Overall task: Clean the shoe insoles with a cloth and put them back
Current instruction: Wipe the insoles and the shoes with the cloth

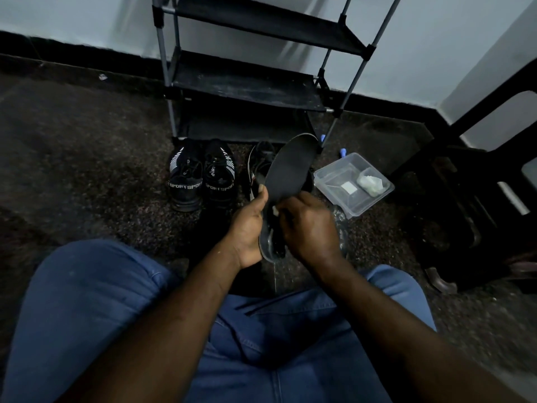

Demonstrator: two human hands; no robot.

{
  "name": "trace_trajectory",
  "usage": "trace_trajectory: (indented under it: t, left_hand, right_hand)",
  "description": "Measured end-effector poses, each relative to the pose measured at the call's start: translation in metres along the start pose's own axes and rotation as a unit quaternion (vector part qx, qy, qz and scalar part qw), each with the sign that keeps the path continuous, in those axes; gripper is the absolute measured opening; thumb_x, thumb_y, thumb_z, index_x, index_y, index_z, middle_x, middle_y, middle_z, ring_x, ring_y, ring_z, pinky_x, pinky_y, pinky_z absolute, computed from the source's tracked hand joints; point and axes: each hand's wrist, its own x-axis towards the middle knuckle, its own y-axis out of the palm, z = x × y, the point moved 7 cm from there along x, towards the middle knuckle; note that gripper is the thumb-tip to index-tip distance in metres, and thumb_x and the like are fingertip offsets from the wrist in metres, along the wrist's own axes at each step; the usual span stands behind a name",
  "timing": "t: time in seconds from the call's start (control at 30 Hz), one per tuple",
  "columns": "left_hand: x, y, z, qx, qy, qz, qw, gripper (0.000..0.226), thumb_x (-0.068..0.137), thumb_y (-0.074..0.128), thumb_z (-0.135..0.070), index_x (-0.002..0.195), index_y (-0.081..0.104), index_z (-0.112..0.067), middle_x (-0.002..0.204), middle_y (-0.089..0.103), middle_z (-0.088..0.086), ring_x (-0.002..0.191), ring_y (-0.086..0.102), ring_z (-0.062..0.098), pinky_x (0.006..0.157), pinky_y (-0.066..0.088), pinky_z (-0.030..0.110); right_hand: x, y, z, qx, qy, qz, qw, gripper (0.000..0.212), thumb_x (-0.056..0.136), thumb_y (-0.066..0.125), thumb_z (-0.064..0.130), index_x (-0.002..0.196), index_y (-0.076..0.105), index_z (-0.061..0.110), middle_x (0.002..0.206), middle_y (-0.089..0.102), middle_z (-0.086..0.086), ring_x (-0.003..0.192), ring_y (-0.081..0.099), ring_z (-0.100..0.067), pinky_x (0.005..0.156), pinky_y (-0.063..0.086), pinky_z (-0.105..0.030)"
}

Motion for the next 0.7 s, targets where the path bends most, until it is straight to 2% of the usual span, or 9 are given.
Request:
trace_trajectory:
  t: [0.13,0.17,0.23,0.33,0.43,0.5,0.53,0.6,0.7]
  left_hand:
    - [-0.002,0.004,0.003,0.001,-0.005,0.011,1.0,0.058,0.105,0.035,-0.054,0.117,0.074,-0.013,0.112,0.074,0.012,0.097,0.073,0.025,0.081,0.061,0.036]
    - [-0.002,0.004,0.002,0.001,-0.005,0.006,1.0,0.059,0.105,0.034,-0.054,0.114,0.076,-0.014,0.109,0.075,0.011,0.095,0.073,0.023,0.08,0.061,0.034]
    - [-0.002,0.0,0.002,0.012,-0.007,-0.009,1.0,0.061,0.103,0.036,-0.059,0.124,0.071,-0.014,0.109,0.075,0.009,0.097,0.072,0.021,0.083,0.057,0.034]
    - [0.0,-0.005,0.002,0.014,-0.003,-0.032,0.999,0.063,0.1,0.042,-0.062,0.131,0.068,-0.015,0.117,0.072,0.011,0.104,0.07,0.024,0.088,0.054,0.037]
    - [0.0,0.0,0.002,-0.006,-0.004,-0.008,1.0,0.057,0.105,0.036,-0.055,0.116,0.075,-0.014,0.112,0.073,0.011,0.098,0.072,0.023,0.088,0.057,0.037]
    - [-0.001,0.002,0.003,0.009,-0.008,-0.007,1.0,0.056,0.106,0.033,-0.053,0.116,0.071,-0.013,0.105,0.075,0.011,0.091,0.074,0.023,0.078,0.062,0.036]
    - [-0.002,0.002,0.004,0.014,-0.008,-0.011,1.0,0.056,0.106,0.034,-0.054,0.119,0.069,-0.013,0.107,0.075,0.011,0.093,0.074,0.023,0.08,0.061,0.037]
    - [-0.003,-0.001,0.003,0.014,-0.006,-0.022,1.0,0.057,0.104,0.037,-0.058,0.123,0.068,-0.013,0.111,0.073,0.011,0.101,0.071,0.023,0.088,0.057,0.036]
    - [-0.002,-0.008,0.0,0.021,-0.005,-0.045,0.999,0.058,0.097,0.046,-0.063,0.118,0.07,-0.014,0.103,0.073,0.011,0.093,0.071,0.024,0.076,0.058,0.033]
  right_hand:
    - [0.014,-0.014,-0.019,-0.016,0.072,-0.039,0.997,0.01,0.089,0.063,0.019,0.09,0.072,0.013,0.089,0.063,-0.005,0.071,0.061,-0.027,0.062,0.053,-0.04]
    - [0.011,-0.012,-0.014,-0.014,0.059,-0.036,0.997,0.01,0.089,0.064,0.019,0.089,0.072,0.013,0.089,0.063,-0.005,0.071,0.061,-0.026,0.062,0.052,-0.038]
    - [0.001,-0.004,0.004,-0.005,0.01,-0.008,1.0,0.011,0.088,0.064,0.02,0.087,0.073,0.013,0.086,0.063,-0.006,0.069,0.061,-0.027,0.059,0.049,-0.036]
    - [-0.005,0.005,0.014,-0.004,-0.035,0.032,0.999,0.017,0.089,0.059,0.022,0.088,0.074,0.012,0.086,0.064,-0.008,0.07,0.061,-0.031,0.057,0.051,-0.041]
    - [0.012,-0.004,-0.007,-0.016,0.011,-0.014,1.0,0.012,0.089,0.062,0.021,0.087,0.072,0.013,0.087,0.064,-0.007,0.072,0.062,-0.029,0.06,0.05,-0.04]
    - [0.017,-0.009,-0.015,-0.023,0.056,-0.035,0.998,0.012,0.087,0.062,0.02,0.086,0.071,0.014,0.085,0.063,-0.006,0.069,0.061,-0.027,0.058,0.05,-0.038]
    - [0.015,-0.01,-0.013,-0.024,0.063,-0.039,0.997,0.013,0.087,0.06,0.021,0.086,0.071,0.014,0.085,0.063,-0.006,0.068,0.061,-0.027,0.057,0.049,-0.036]
    - [0.006,-0.005,0.002,-0.011,0.034,-0.031,0.999,0.019,0.087,0.055,0.023,0.083,0.07,0.013,0.083,0.062,-0.006,0.066,0.059,-0.027,0.055,0.044,-0.034]
    - [-0.007,0.004,0.025,0.004,-0.043,-0.009,0.999,0.018,0.085,0.055,0.02,0.078,0.069,0.011,0.075,0.059,-0.008,0.06,0.056,-0.028,0.051,0.042,-0.036]
